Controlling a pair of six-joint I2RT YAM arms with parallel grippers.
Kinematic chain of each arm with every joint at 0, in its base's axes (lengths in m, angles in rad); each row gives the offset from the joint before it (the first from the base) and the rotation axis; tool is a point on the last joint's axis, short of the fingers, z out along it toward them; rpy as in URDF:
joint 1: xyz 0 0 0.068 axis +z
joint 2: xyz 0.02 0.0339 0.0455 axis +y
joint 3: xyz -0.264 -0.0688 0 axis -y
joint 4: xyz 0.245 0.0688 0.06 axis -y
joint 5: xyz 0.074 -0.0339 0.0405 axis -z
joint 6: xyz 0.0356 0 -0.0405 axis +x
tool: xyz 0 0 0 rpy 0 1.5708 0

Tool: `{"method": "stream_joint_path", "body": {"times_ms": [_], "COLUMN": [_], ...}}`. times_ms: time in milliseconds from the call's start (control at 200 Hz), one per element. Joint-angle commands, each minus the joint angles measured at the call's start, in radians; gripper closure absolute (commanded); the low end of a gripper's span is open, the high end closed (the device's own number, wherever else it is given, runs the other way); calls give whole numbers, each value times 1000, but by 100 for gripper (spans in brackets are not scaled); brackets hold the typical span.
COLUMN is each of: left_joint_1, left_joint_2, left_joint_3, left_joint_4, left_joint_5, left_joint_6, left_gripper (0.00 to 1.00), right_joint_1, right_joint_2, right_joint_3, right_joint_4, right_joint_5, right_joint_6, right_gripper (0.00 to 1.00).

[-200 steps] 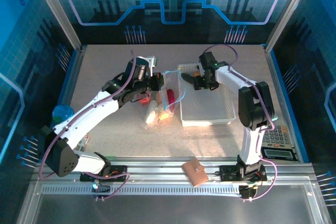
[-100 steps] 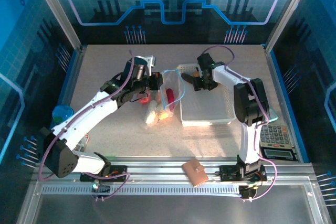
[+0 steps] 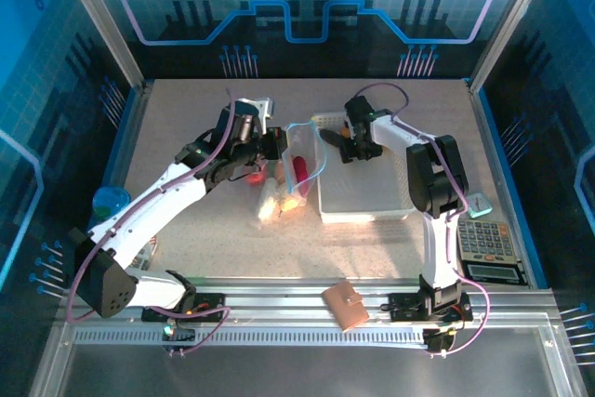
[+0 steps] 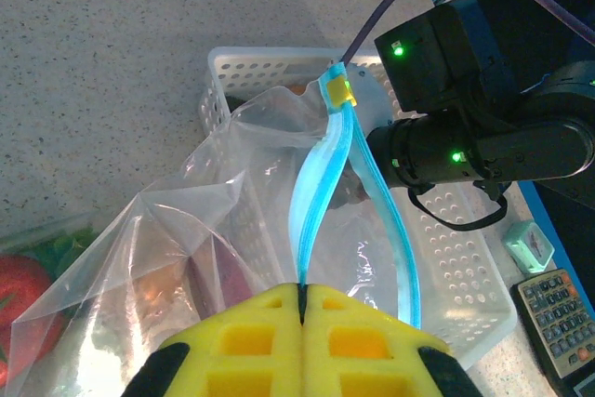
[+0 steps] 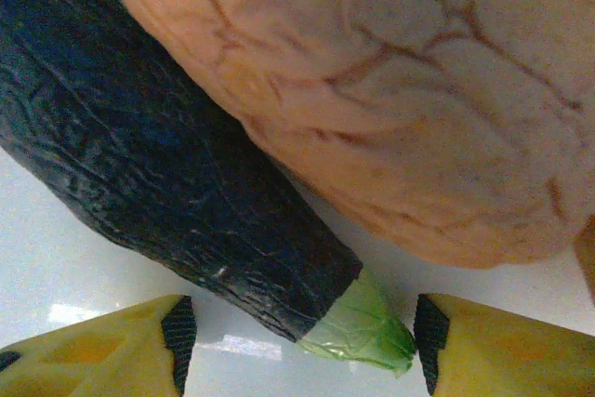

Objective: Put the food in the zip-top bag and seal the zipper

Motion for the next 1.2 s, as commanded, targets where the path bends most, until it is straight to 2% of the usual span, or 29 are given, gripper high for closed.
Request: {"method": "stream_joint_path", "body": {"times_ms": [0, 190, 350, 490, 790, 925, 1106, 1196], "left_joint_1": [10, 12, 12, 13, 17, 20, 22, 22], "left_joint_2": [-31, -31, -31, -31, -43, -48, -48, -46], "left_joint_3": [-16, -14, -16, -19, -23, -27, -27, -30], "left_joint_4": [-12, -11, -10, -6, -11, -12, -10, -8], "left_joint_5": [-15, -13, -12, -9, -12, -13, -12, -7], "left_joint_6": [23, 22, 23, 21, 22, 25, 23, 20], "left_gripper": [99, 99, 99, 99, 99, 99, 99, 99], "right_joint_1": [21, 32, 34, 37, 58, 67, 71, 71], "right_joint_2": [22, -48, -108, -119, 9, 39, 37, 43], "right_joint_3": [24, -31, -80, -89, 48, 70, 48, 50], "right_joint_4": [-32, -27, -28, -14, -51, -64, -56, -62], "right_joint_5": [-60, -163, -240, -228, -156, -127, -115, -114], "right_joint_6": [-10, -4, 4, 8, 9, 14, 17, 16], "right_gripper": [35, 42, 43, 40, 37, 45, 49, 59]}}
